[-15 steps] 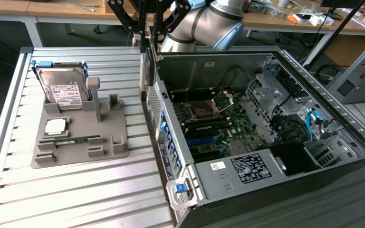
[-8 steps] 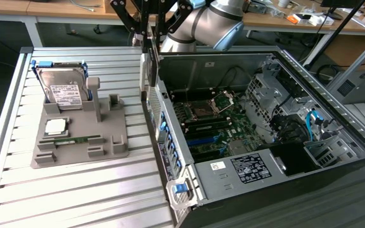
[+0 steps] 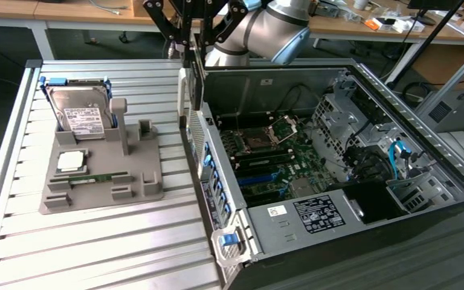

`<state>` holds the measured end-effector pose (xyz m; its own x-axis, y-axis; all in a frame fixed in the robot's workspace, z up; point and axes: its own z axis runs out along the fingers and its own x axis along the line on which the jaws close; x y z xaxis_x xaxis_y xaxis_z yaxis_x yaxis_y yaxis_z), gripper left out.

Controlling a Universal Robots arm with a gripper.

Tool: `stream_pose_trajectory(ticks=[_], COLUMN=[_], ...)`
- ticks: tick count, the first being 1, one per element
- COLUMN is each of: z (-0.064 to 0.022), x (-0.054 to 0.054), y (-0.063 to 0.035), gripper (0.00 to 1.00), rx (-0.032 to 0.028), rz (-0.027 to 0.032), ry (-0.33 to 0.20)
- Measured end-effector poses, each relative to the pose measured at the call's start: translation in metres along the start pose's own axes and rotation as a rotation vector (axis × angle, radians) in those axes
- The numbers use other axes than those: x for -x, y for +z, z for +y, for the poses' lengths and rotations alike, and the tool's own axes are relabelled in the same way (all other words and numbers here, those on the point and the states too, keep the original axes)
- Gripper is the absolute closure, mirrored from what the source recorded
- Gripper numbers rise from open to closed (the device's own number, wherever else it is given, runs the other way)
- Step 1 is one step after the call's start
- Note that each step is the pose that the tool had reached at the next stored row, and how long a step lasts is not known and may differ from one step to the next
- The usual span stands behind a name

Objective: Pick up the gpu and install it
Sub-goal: 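Pick up the gpu and move the gpu toward the slot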

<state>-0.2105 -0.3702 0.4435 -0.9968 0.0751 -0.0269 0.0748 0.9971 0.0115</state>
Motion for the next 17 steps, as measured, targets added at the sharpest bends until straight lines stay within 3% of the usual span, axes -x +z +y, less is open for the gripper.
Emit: stream_pose_trajectory(ticks=[17], z=[0.0003], x=[0.0049], y=[0.0006], gripper=[0.73], rx=[-0.0103], rz=[-0.0007], ry=[0.0])
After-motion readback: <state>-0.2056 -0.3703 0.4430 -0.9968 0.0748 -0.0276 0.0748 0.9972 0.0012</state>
